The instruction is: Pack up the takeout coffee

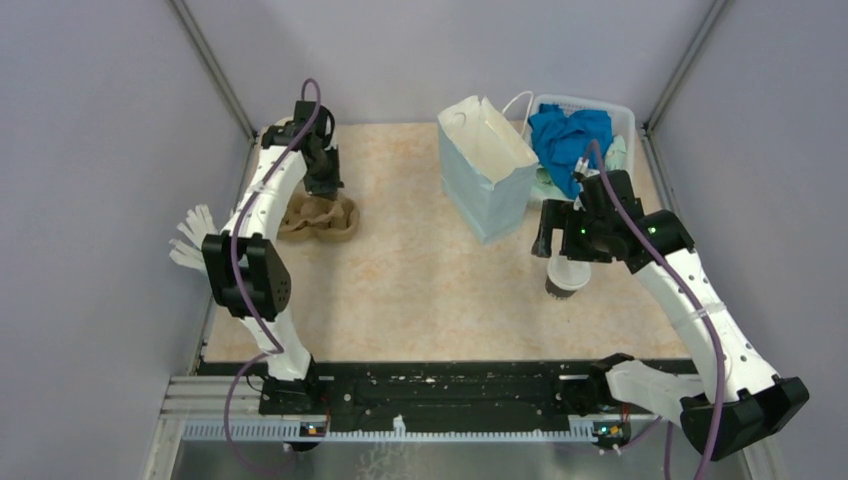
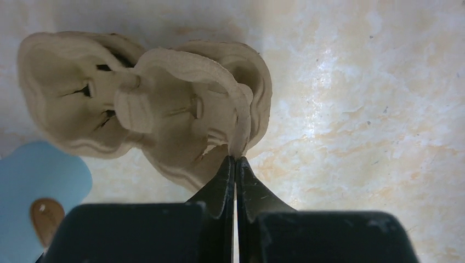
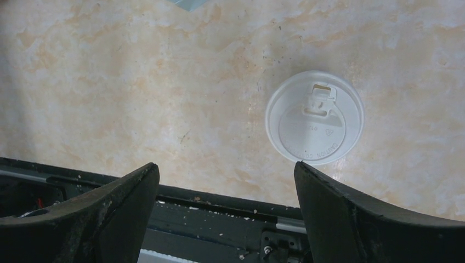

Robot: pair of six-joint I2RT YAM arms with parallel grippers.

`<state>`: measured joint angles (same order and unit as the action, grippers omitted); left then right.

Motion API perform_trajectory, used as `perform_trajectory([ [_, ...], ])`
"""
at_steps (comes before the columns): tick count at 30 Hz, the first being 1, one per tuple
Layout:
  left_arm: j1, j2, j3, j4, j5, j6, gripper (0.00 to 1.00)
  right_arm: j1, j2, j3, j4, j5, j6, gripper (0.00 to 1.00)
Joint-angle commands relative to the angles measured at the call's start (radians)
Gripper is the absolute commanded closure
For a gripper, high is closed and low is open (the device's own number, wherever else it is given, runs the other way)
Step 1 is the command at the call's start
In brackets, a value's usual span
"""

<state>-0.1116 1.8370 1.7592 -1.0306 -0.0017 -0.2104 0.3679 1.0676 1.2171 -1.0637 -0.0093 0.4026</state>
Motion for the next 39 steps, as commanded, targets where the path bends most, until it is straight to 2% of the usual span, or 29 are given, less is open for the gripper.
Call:
perform_trajectory([
  [1, 0.004, -0.131, 0.061, -0.03, -0.056, 0.004, 1.0, -0.001, -0.021, 0.024, -0.013, -0.003, -0.026, 0.08],
  [10, 0.004, -0.307, 0.075, 0.038, 0.055, -0.104, 1.0, 0.018, 0.01, 0.138, -0.055, -0.022, -0.025, 0.09],
  [15, 0.001, -0.337, 0.101, 0.029, -0.01, -0.122, 1.0, 0.045, 0.017, 0.148, -0.046, -0.034, -0.007, 0.09],
  [19, -0.027, -0.29, 0.152, -0.037, -0.153, -0.079, 1.0, 0.072, 0.007, 0.125, -0.032, -0.042, 0.02, 0.09],
  [22, -0.156, -0.258, 0.214, -0.088, -0.477, -0.023, 1.0, 0.094, -0.005, 0.106, -0.026, -0.037, 0.041, 0.09],
  [26, -0.224, -0.164, 0.132, -0.073, -0.639, 0.039, 1.0, 0.098, -0.019, 0.058, -0.006, -0.042, 0.054, 0.09],
  [29, -0.262, -0.051, 0.062, -0.129, -0.837, -0.007, 1.0, 0.1, -0.021, 0.024, 0.011, -0.053, 0.057, 0.09],
  [31, -0.279, -0.023, 0.029, -0.118, -0.914, -0.008, 1.0, 0.099, -0.022, 0.011, 0.022, -0.053, 0.06, 0.09],
  [34, -0.35, 0.001, 0.138, -0.217, -1.128, -0.079, 1.0, 0.099, -0.013, 0.019, 0.016, -0.057, 0.053, 0.09],
  [35, -0.358, -0.006, 0.141, -0.201, -1.13, -0.085, 1.0, 0.099, -0.014, 0.021, 0.015, -0.053, 0.049, 0.09],
  [38, -0.361, -0.044, -0.073, 0.028, -1.05, 0.037, 1.0, 0.1, -0.014, -0.005, 0.037, -0.048, 0.042, 0.09],
  [39, -0.369, -0.03, -0.067, 0.001, -1.052, 0.006, 1.0, 0.1, -0.009, -0.013, 0.039, -0.053, 0.041, 0.09],
])
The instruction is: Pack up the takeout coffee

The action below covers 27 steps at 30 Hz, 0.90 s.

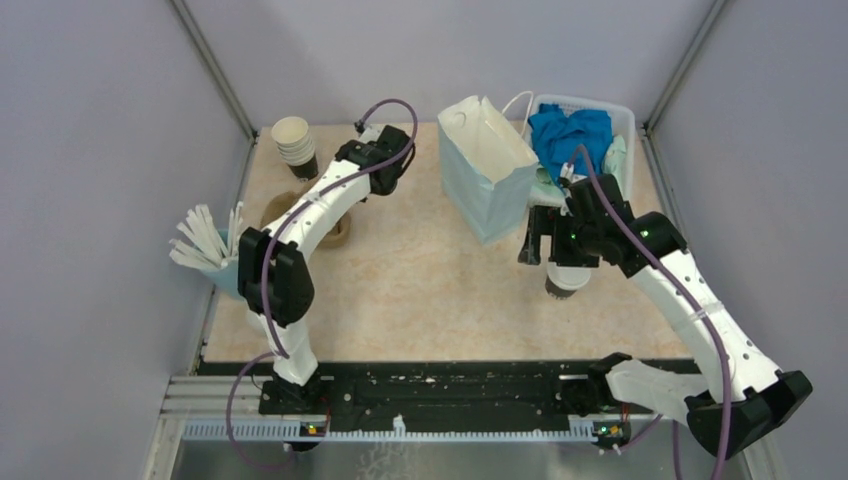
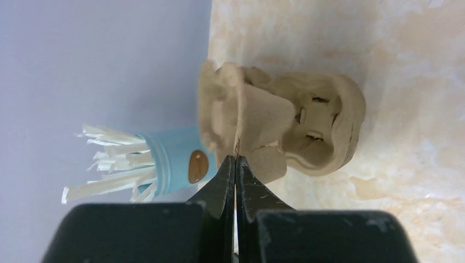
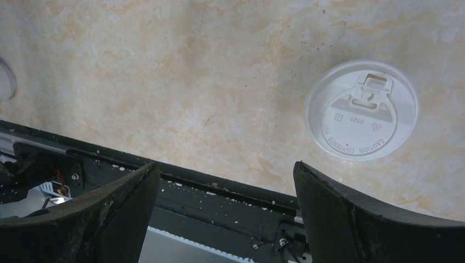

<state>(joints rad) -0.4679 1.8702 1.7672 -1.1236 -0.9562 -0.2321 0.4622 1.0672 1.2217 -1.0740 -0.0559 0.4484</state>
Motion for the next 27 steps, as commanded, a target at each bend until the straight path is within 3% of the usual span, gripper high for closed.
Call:
perform_trajectory([
  [1, -0.027, -0.036, -0.008, -0.007, -0.14, -0.02, 1.0, 0.006, -0.002, -0.02, 0.049, -0.012, -0.007, 0.09],
  [4, -0.079, 0.041, 0.221, -0.259, -0.287, -0.198, 1.0, 0.006, 0.006, -0.019, 0.057, -0.015, -0.012, 0.09],
  [9, -0.106, -0.035, 0.159, -0.03, -0.177, -0.041, 1.0, 0.007, 0.034, -0.007, 0.059, -0.017, -0.029, 0.09],
  [14, -0.129, -0.079, 0.368, -0.13, 0.113, -0.137, 1.0, 0.007, 0.029, 0.052, 0.028, -0.004, -0.046, 0.08],
  [19, -0.122, -0.114, 0.518, -0.289, 0.292, -0.277, 1.0, 0.025, 0.004, 0.086, 0.022, -0.046, -0.083, 0.08],
  [27, -0.098, -0.312, 0.356, -0.272, 0.594, -0.425, 1.0, 0.269, 0.017, 0.19, 0.136, -0.032, -0.023, 0.08],
])
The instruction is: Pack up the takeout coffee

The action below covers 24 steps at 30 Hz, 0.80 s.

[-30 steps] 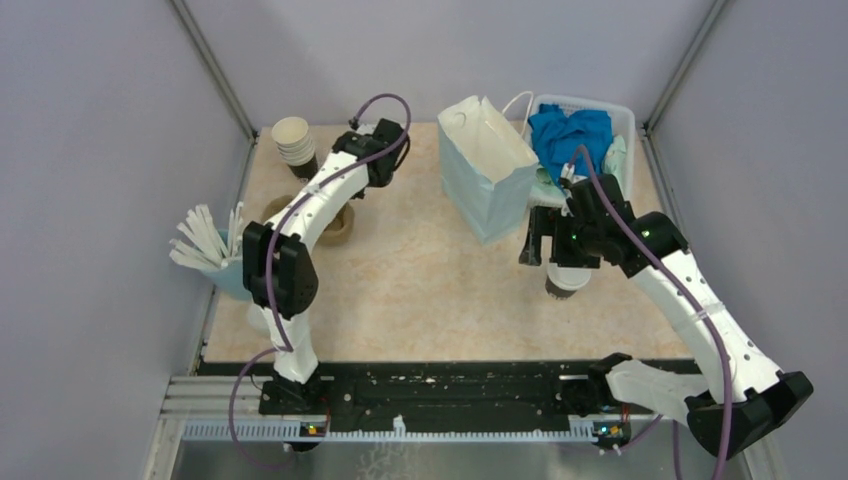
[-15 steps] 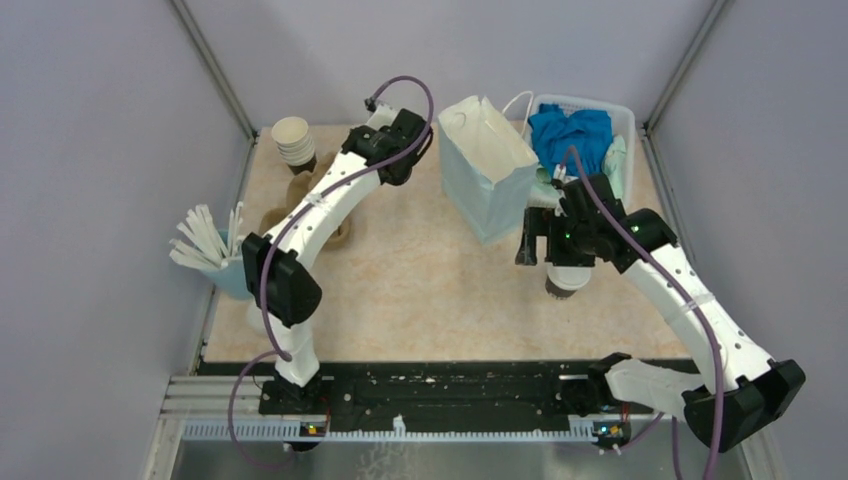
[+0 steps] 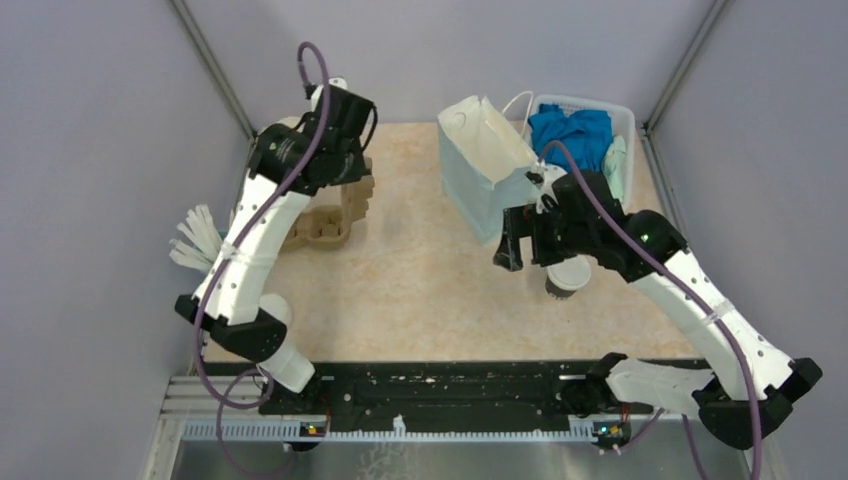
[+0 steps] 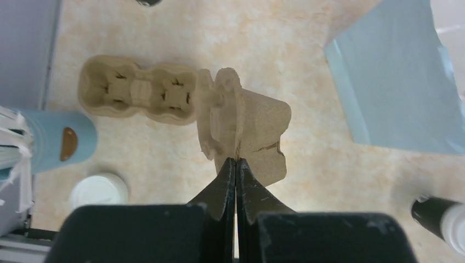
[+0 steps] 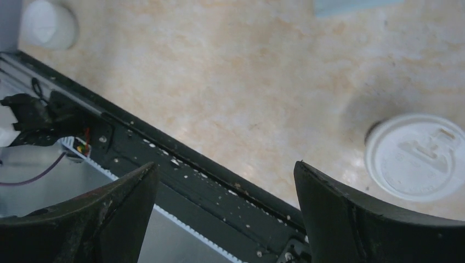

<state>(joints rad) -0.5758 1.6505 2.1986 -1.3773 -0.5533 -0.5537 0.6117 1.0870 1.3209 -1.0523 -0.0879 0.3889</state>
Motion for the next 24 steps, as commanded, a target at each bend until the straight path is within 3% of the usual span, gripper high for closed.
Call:
perform_trajectory([
  [1, 0.018, -0.118, -0.098, -0.014, 0.228, -0.121, 1.0, 0.165, 0.008, 0.1, 0.151, 0.006, 0.048, 0.08],
  [9, 0.082, -0.28, -0.2, 0.013, 0.491, -0.303, 1.0, 0.51, 0.138, 0.104, 0.446, 0.145, 0.007, 0.08],
  [15, 0.099, -0.347, -0.318, 0.041, 0.548, -0.405, 1.0, 0.708, 0.31, 0.142, 0.655, 0.585, -0.05, 0.17],
  [19, 0.117, -0.348, -0.322, 0.053, 0.591, -0.398, 1.0, 0.743, 0.435, 0.216, 0.665, 0.764, -0.034, 0.26],
  [24, 0.15, -0.328, -0.294, 0.044, 0.61, -0.389, 1.0, 0.772, 0.474, 0.21, 0.715, 0.795, -0.01, 0.38],
])
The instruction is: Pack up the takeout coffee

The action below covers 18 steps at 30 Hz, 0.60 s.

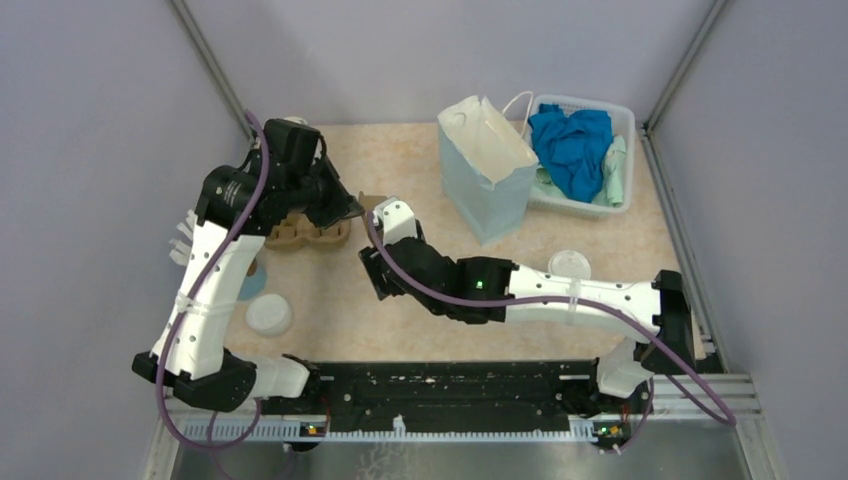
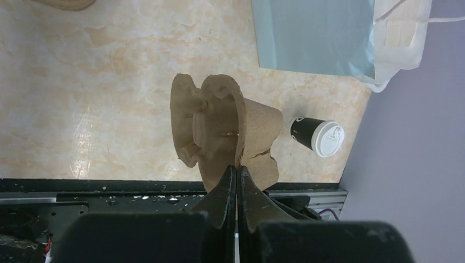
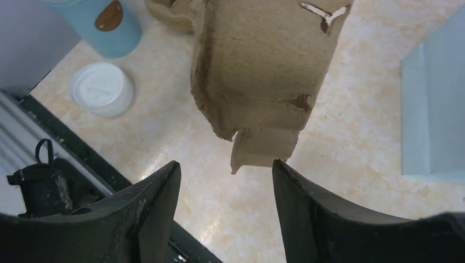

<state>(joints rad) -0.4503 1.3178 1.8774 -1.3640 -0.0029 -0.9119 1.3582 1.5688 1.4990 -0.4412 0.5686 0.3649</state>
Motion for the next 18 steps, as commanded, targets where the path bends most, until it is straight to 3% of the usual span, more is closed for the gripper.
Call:
perform_trajectory([
  [1, 0.032, 0.005, 0.026, 0.033, 0.065, -0.031, 1.0, 0.027, -0.007, 0.016, 0.117, 0.147, 0.024, 0.42],
  [4, 0.051, 0.011, 0.025, 0.044, 0.089, -0.029, 1.0, 0.028, 0.001, -0.004, 0.142, 0.175, 0.05, 0.59],
  [6, 0.065, 0.016, 0.027, 0.05, 0.106, -0.019, 1.0, 0.029, 0.01, -0.013, 0.163, 0.195, 0.053, 0.6],
  [12, 0.1, 0.024, 0.033, 0.071, 0.142, 0.007, 1.0, 0.029, 0.024, -0.044, 0.204, 0.189, 0.043, 0.58],
  [18, 0.105, 0.024, 0.025, 0.095, 0.156, 0.053, 1.0, 0.029, -0.028, -0.025, 0.178, 0.151, -0.005, 0.43],
])
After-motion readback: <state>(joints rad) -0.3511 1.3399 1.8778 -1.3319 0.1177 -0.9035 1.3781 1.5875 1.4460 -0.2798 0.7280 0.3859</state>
